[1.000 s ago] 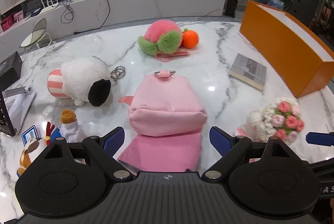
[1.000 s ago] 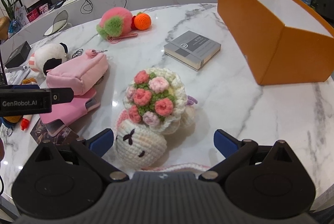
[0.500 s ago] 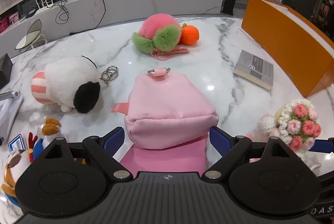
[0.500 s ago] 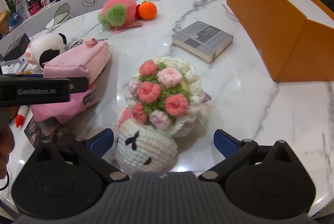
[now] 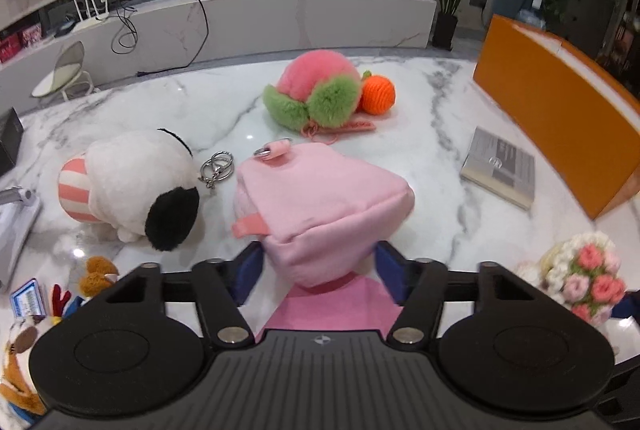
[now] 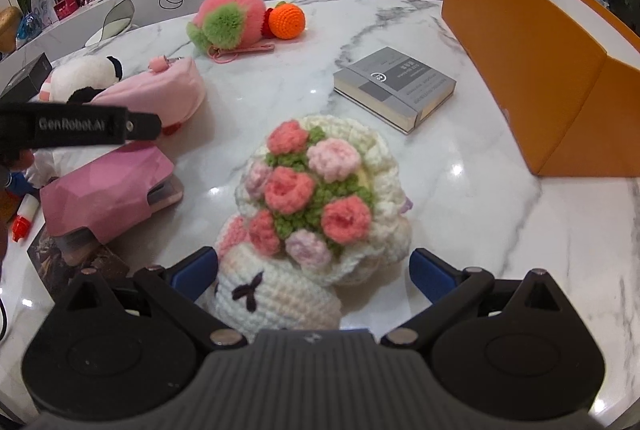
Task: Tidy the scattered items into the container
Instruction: 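Close the left gripper on the pink backpack while the right gripper grasps the crocheted bunny, then lift the pink backpack with the left gripper while the right gripper carries the bunny to the orange box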
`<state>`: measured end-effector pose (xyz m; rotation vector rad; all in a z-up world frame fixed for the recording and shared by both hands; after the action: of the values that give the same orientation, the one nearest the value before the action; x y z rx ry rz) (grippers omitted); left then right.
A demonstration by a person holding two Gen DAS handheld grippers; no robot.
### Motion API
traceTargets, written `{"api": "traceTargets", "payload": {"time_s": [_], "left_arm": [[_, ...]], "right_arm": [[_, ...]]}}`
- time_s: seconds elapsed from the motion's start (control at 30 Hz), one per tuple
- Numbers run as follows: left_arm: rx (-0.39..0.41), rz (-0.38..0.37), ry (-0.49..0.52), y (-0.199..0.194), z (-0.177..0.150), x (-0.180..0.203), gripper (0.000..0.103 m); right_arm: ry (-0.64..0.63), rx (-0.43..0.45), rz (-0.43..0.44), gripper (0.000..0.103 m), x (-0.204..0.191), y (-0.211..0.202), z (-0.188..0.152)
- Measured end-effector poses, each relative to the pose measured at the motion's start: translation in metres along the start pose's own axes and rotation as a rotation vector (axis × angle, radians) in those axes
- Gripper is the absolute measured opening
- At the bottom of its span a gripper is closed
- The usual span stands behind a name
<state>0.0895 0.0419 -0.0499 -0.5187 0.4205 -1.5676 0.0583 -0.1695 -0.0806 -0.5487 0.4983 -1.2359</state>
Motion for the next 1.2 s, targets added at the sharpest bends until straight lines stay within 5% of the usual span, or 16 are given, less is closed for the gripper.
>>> {"api": "traceTargets", "payload": {"time_s": [0.27,0.37,0.43,0.5,0.93,1.2], "left_arm": [[0.022,-0.038,-0.042,-0.002,0.004,-0.005,0.048],[0.037,-0.058,-0.063,-0.005,0.006,-0.007,0.044],[0.045,-0.067,-0.064,-0.007,0.007,-0.008,0.043],[0.052,-0.07,-0.054,-0.009,0.009,-0.007,0.043],[0.118,-0.075,-0.055,-0.024,0.018,-0.007,0.038],[0.181,-0.074,-0.086,-0.038,0.034,-0.009,0.037]], "right_arm": [[0.01,0.0,0.014,0.097,0.003,-0.001,0.001],[0.014,0.0,0.024,0.086,0.004,-0.001,0.002],[0.015,0.001,0.036,0.064,0.004,-0.002,0.002],[0.018,0.006,0.041,0.057,0.005,-0.004,0.003],[0.031,0.053,0.074,0.055,0.011,-0.016,0.01],[0.01,0.137,0.118,0.055,0.016,-0.035,0.05]]}}
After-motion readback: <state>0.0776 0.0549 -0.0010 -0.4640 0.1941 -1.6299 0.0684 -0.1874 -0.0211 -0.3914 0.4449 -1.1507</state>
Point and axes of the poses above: each gripper's, at about its wrist camera, not at the fingertips, and y roughly the way its jaws point, x to its right, z to its top, the point moved 1 cm from there along y, roughly the way its jaws point, and after that the axes turned 14 degrees about x, right-handed, at the moved point
